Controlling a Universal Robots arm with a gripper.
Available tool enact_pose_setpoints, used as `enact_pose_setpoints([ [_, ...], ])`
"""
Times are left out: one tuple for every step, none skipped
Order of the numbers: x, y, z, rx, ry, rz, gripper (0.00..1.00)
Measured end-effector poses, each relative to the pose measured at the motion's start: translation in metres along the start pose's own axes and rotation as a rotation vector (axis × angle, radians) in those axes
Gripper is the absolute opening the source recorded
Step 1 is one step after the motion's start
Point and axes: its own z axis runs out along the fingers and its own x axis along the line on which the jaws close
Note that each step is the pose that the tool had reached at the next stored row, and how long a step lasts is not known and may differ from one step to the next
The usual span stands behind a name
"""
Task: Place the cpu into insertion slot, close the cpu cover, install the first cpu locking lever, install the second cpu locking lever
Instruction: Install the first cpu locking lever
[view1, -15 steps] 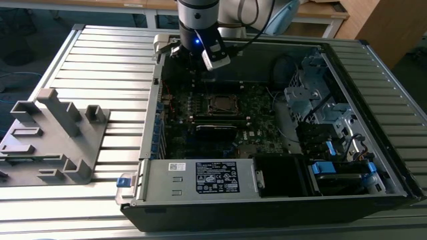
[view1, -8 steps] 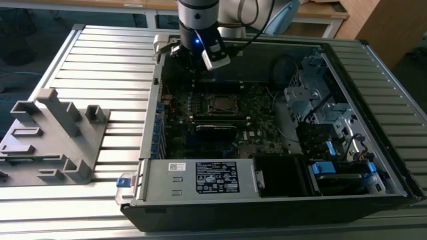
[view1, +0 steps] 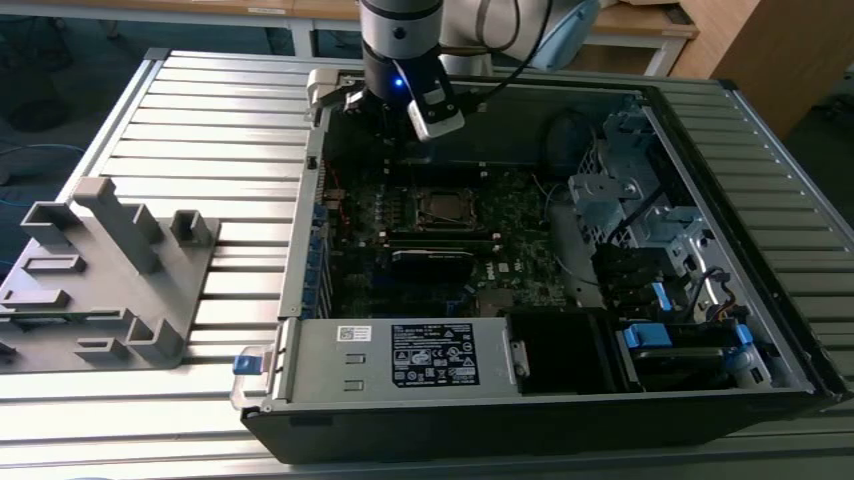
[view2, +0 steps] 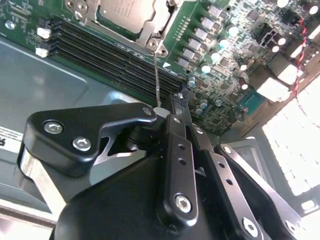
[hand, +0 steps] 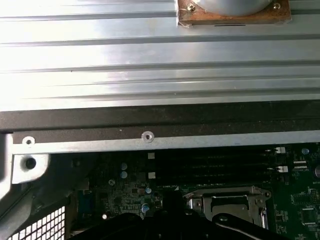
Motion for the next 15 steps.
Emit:
enact_pose_setpoints([
  [-0.0019, 0.0001, 0.0000, 0.0001, 0.0001, 0.000, 0.11],
  [-0.0042, 0.0002, 0.0000, 0.0001, 0.0001, 0.000, 0.11],
  [-0.0068, 0.0004, 0.0001, 0.0001, 0.0002, 0.000, 0.11],
  [-0.0095, 0.0005, 0.0001, 0.0002, 0.0002, 0.000, 0.11],
  [-0.0129, 0.0007, 0.0003, 0.0001, 0.0001, 0.000, 0.11],
  [-0.0161, 0.0009, 0.0003, 0.0002, 0.0002, 0.000, 0.11],
  [-0.0192, 0.0011, 0.0004, 0.0001, 0.0002, 0.000, 0.11],
  [-0.0225, 0.0012, 0.0005, 0.0001, 0.0002, 0.000, 0.11],
  [-0.0260, 0.0014, 0.0006, 0.0001, 0.0002, 0.000, 0.11],
  [-0.0292, 0.0016, 0.0007, 0.0001, 0.0003, 0.000, 0.11],
  [-0.0314, 0.0017, 0.0007, 0.0001, 0.0003, 0.000, 0.11],
  [-0.0316, 0.0017, 0.0007, 0.0002, 0.0005, 0.000, 0.11],
  [-0.0316, 0.0017, 0.0007, 0.0002, 0.0004, 0.000, 0.11],
  [-0.0316, 0.0017, 0.0007, 0.0001, 0.0003, 0.000, 0.11],
  [-0.0317, 0.0017, 0.0007, 0.0001, 0.0003, 0.000, 0.11],
])
